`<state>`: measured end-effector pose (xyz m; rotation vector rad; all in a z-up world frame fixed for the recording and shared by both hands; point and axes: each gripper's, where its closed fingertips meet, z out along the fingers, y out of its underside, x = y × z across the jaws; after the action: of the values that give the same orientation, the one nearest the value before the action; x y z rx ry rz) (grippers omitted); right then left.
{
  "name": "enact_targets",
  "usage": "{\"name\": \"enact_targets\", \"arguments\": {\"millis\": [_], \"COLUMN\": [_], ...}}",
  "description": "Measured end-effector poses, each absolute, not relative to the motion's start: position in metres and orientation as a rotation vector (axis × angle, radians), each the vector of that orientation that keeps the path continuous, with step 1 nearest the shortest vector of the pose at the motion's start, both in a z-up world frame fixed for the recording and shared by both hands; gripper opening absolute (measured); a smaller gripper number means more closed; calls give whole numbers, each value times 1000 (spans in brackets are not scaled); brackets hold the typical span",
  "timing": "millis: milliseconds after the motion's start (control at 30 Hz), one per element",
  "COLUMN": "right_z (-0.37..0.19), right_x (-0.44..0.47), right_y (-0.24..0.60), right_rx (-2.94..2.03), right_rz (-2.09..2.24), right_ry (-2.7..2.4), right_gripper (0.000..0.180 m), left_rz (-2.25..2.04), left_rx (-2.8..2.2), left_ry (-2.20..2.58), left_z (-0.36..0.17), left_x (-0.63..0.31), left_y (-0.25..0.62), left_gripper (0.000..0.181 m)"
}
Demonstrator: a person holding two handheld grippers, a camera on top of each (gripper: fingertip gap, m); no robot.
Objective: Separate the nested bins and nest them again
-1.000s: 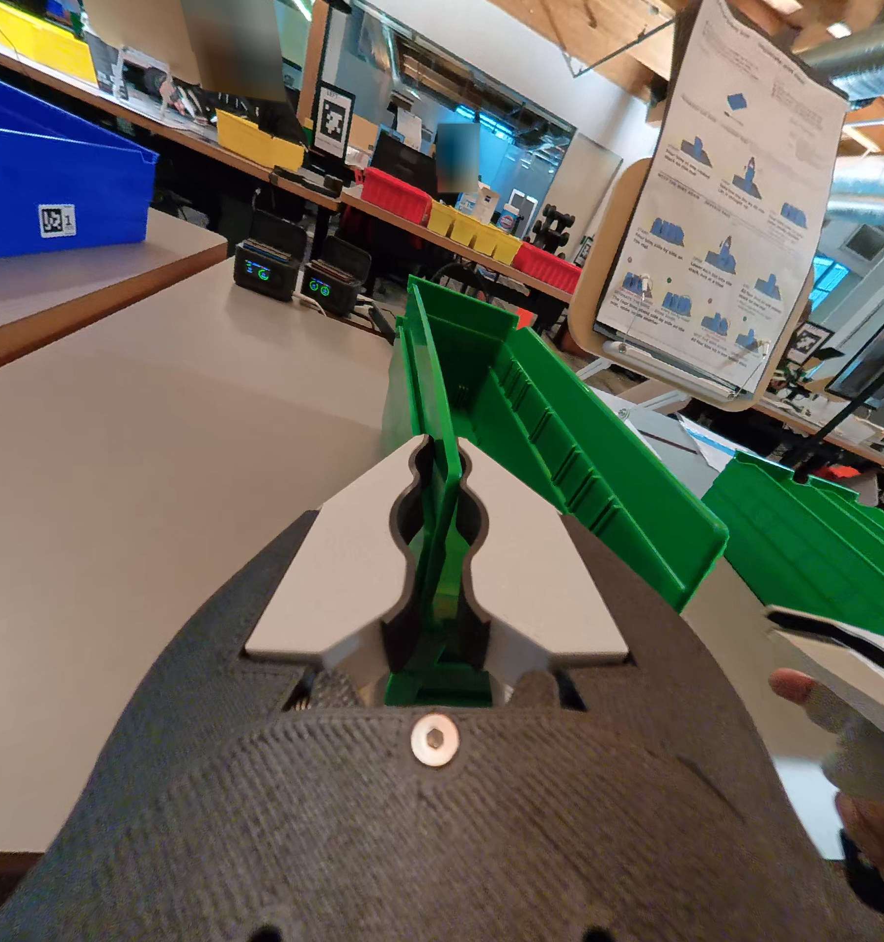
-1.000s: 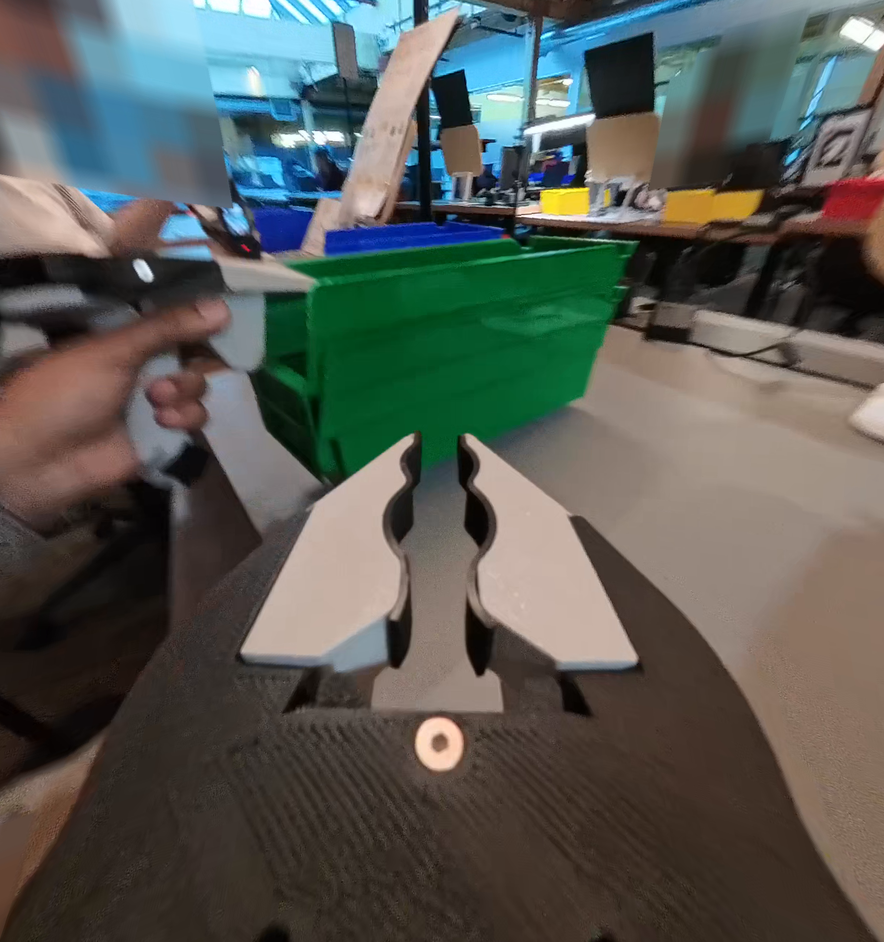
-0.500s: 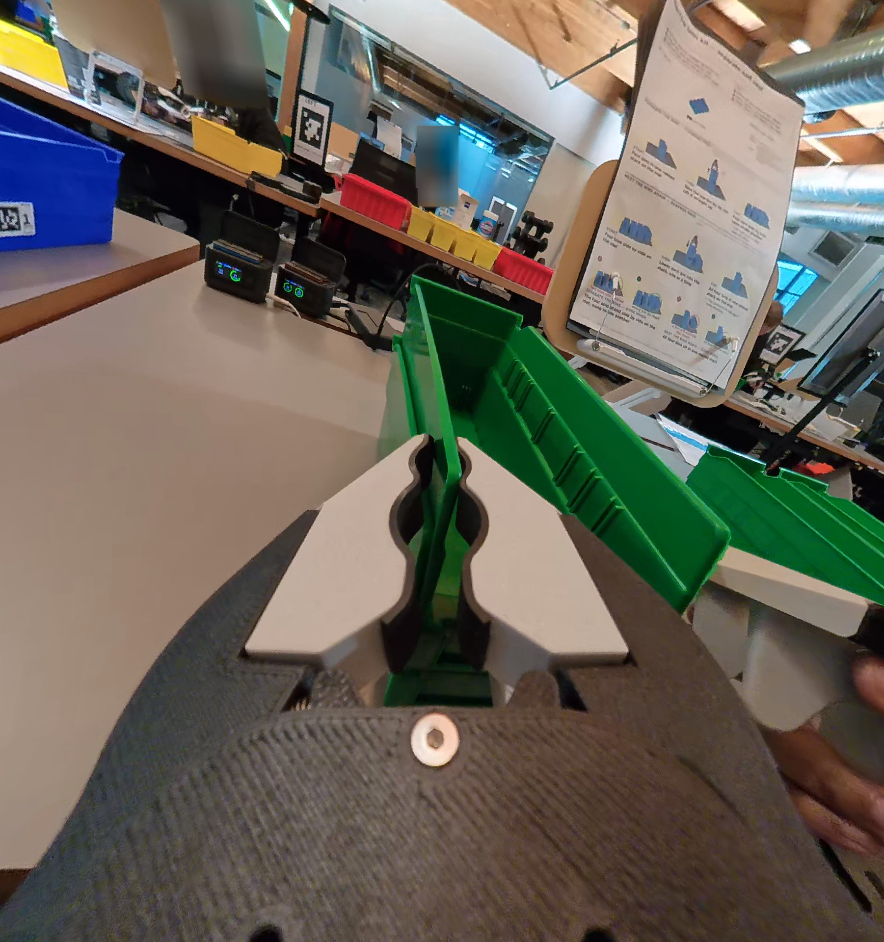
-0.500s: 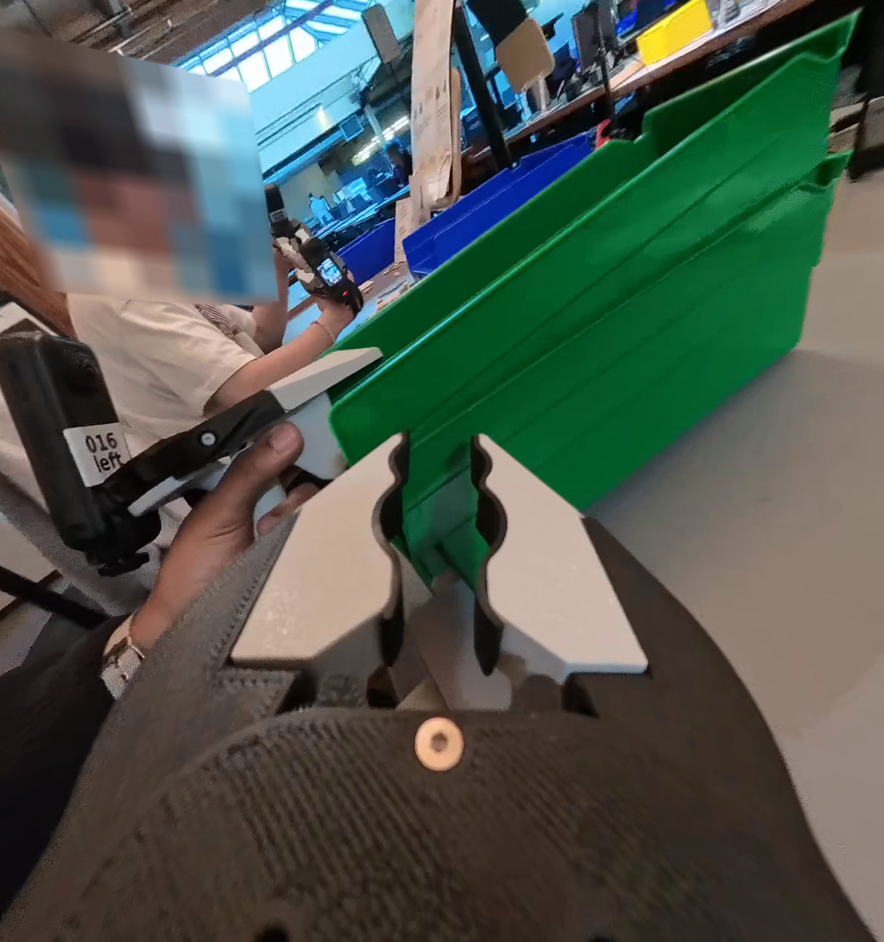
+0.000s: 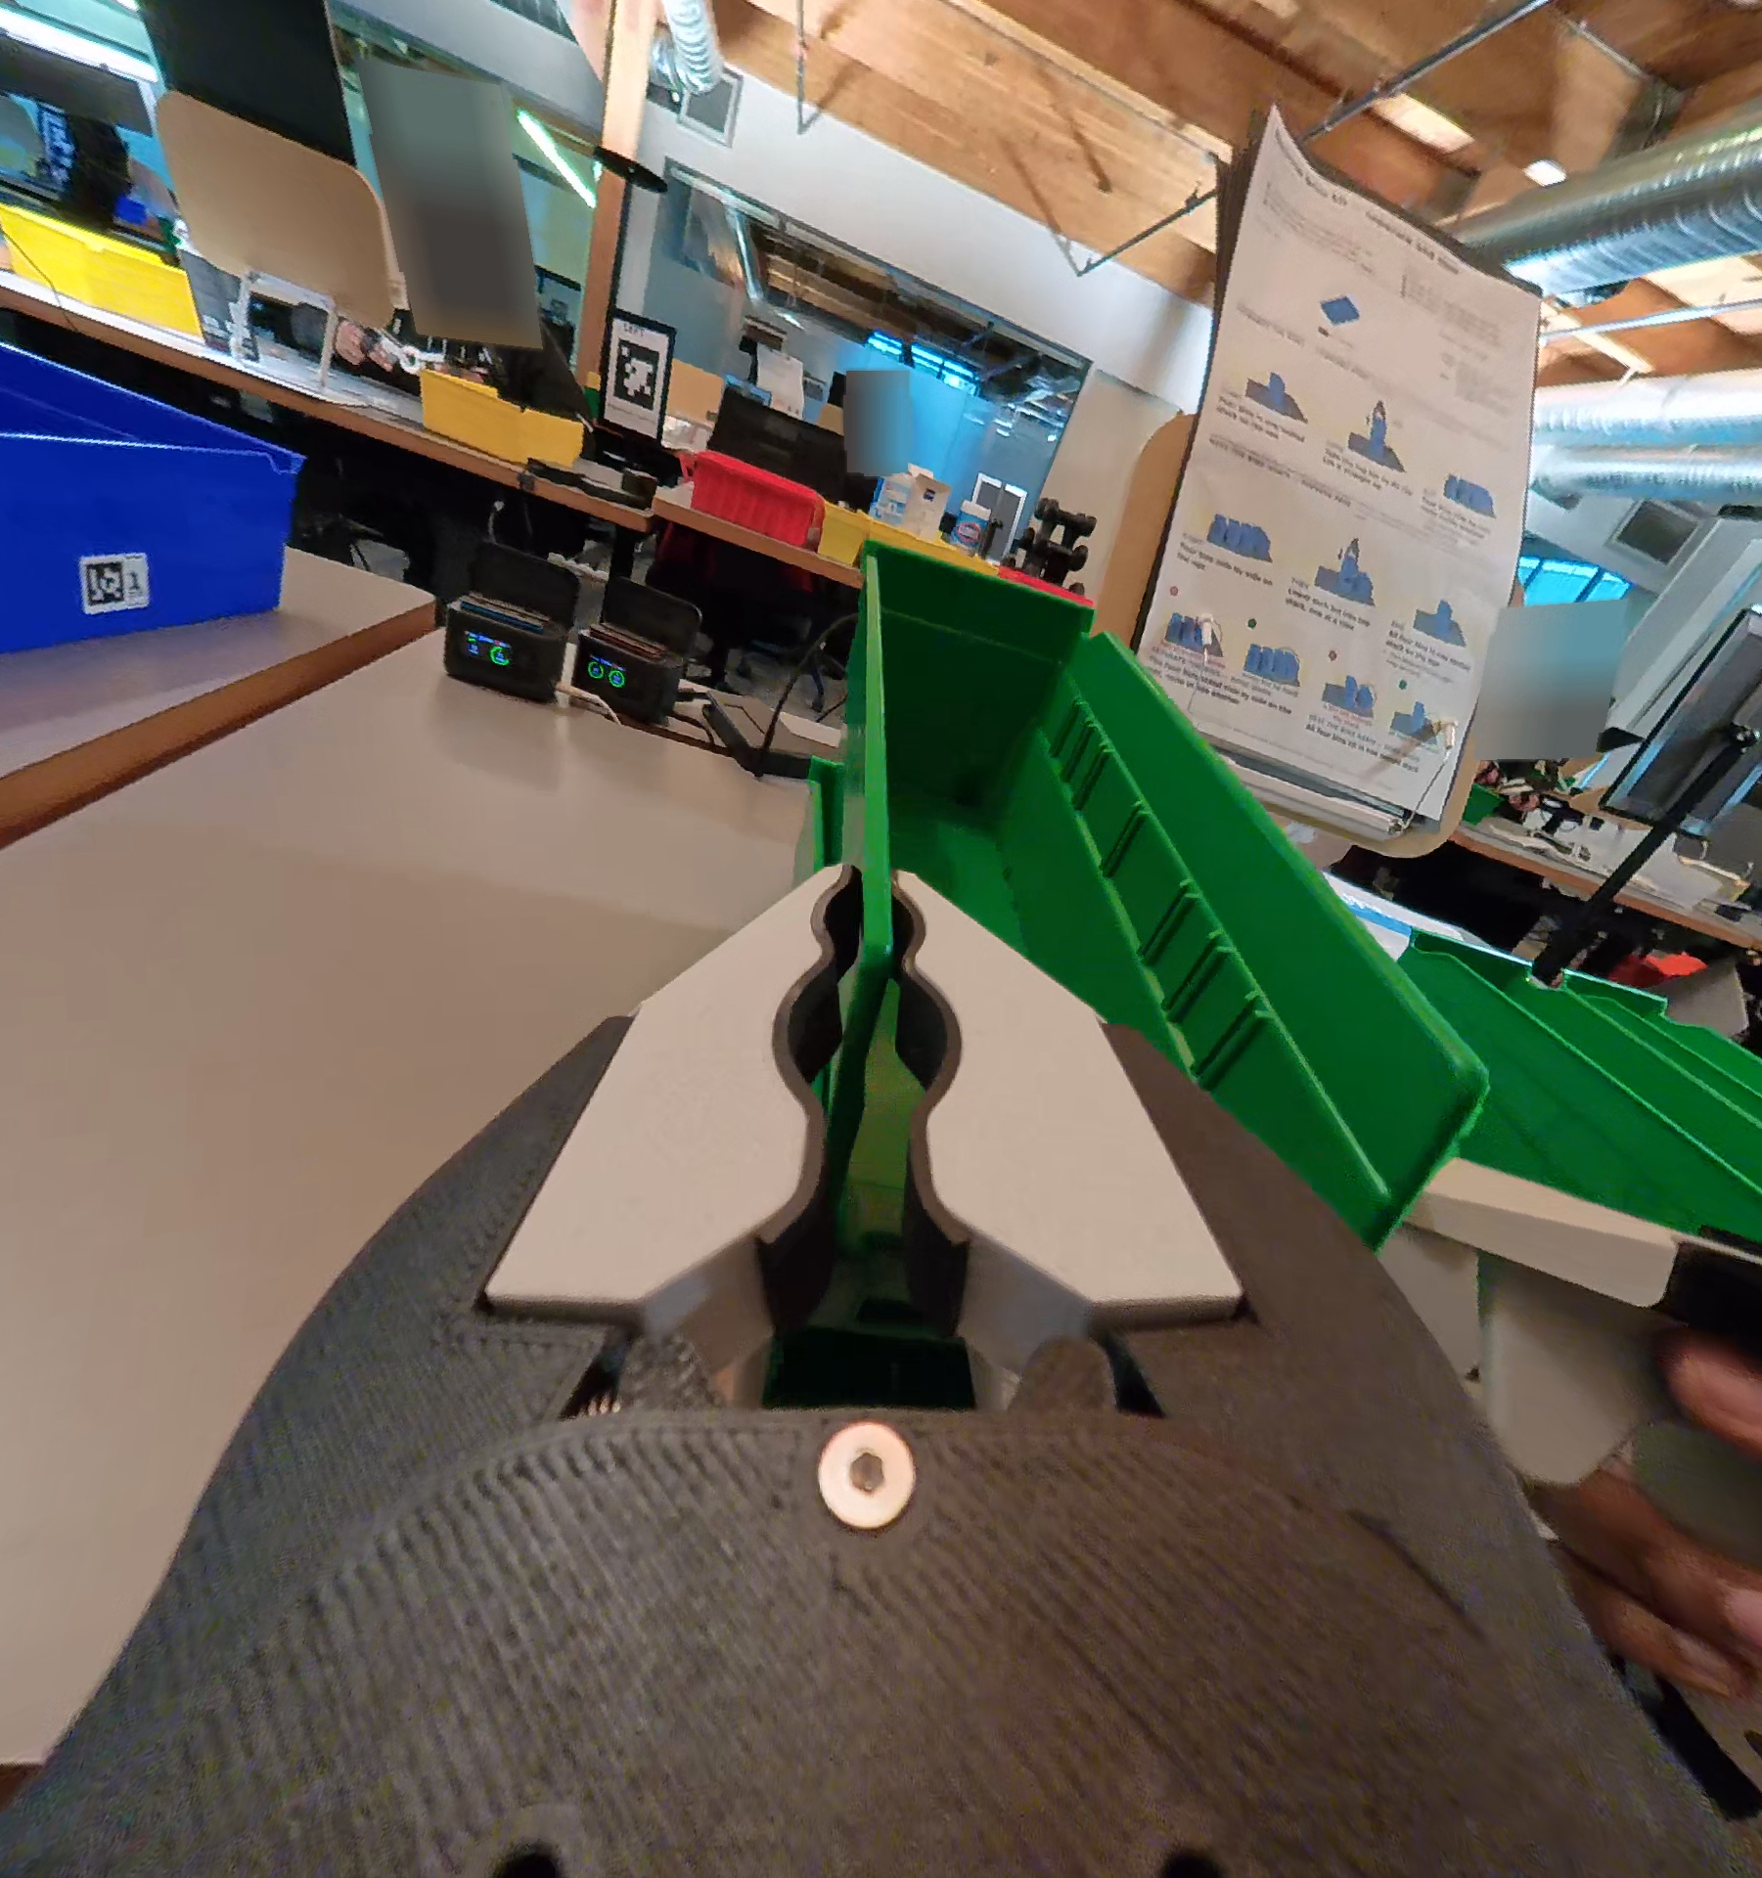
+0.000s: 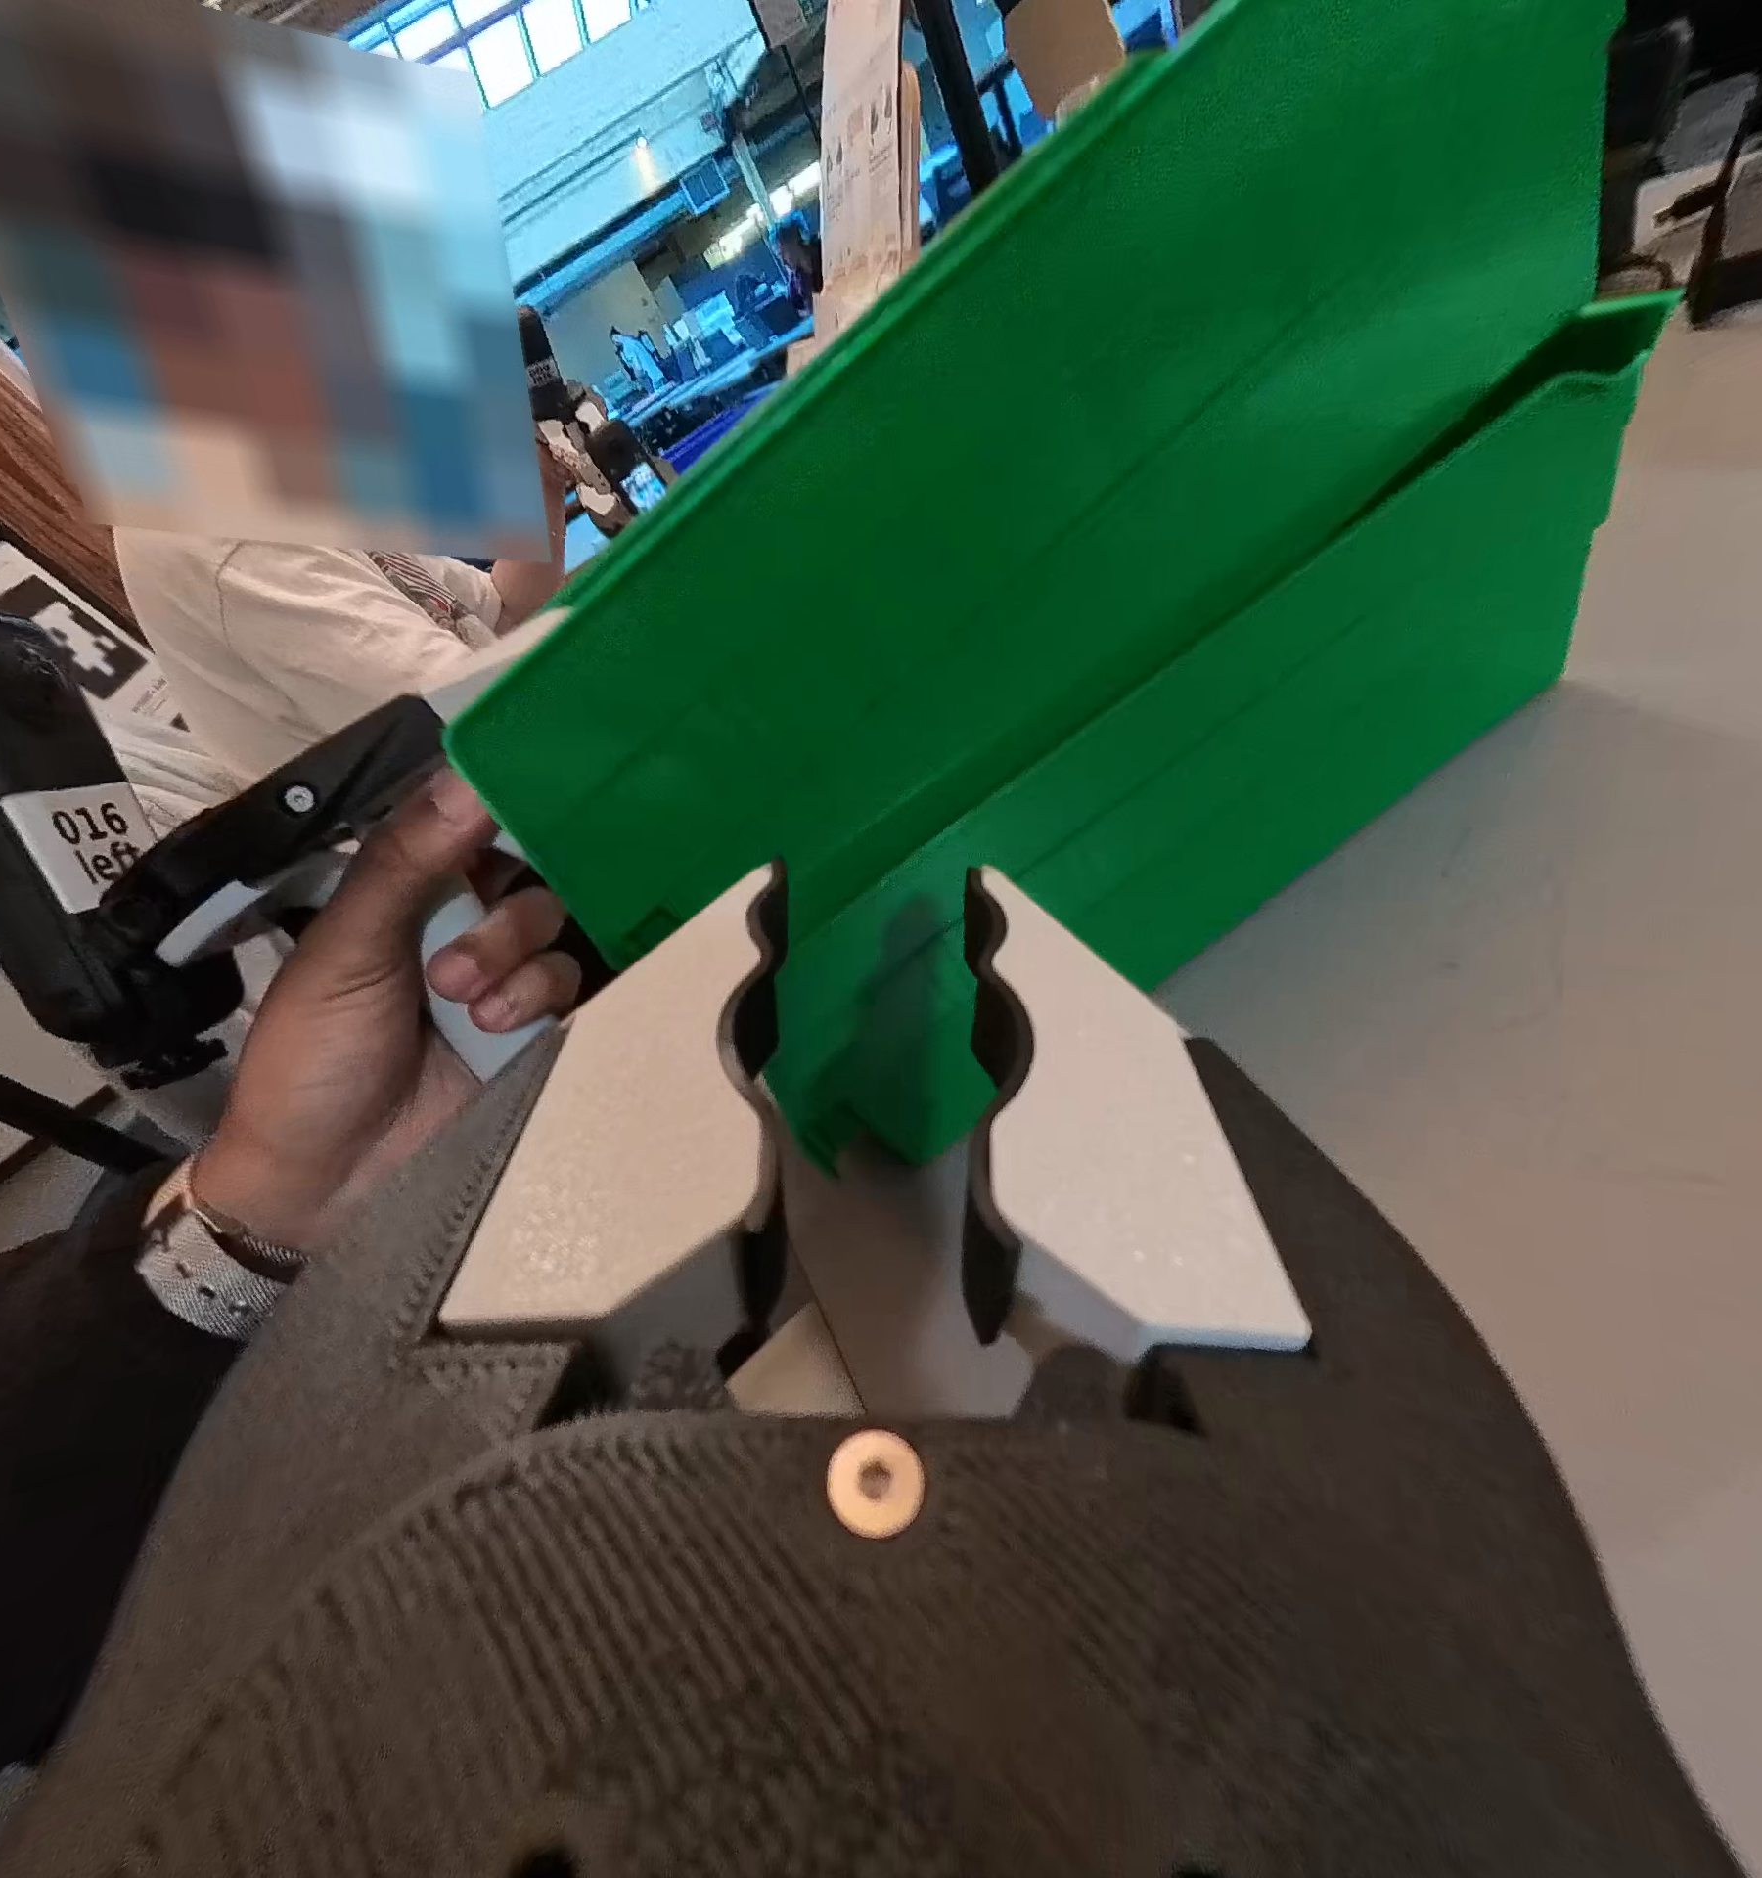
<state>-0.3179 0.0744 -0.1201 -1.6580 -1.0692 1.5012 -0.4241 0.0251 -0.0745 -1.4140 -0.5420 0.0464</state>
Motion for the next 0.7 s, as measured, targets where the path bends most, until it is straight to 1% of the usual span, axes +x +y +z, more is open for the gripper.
{"name": "enact_targets", "arguments": {"millis": [167,300,400,567,700], "right_z": [-131,-115,-93,-50,-52], "right_x": [-320,-317,-307,-254,-192], "right_y": [70,77,89,103,105], "right_rx": [-1687,-1641,-1587,-1463,-1389], "right_rz": [1493,1476,1433,1318,1111], "right_ry": [-1099,-1072,-1034,-960,-956], "right_gripper": [37,37,36,35,33], "left_rz": [33,51,34,-39,-148], "left_rx": [-1392,-1358,-1315,-1278,-1324], "left_ry": [-547,-521,-507,-425,-333], "left_z": [-68,-53,-36,-8,-2], "left_x": [-424,-419,-411,-371,-316], "left_y": [21,17,13,19,38], "left_gripper": [0,0,0,0,0]}}
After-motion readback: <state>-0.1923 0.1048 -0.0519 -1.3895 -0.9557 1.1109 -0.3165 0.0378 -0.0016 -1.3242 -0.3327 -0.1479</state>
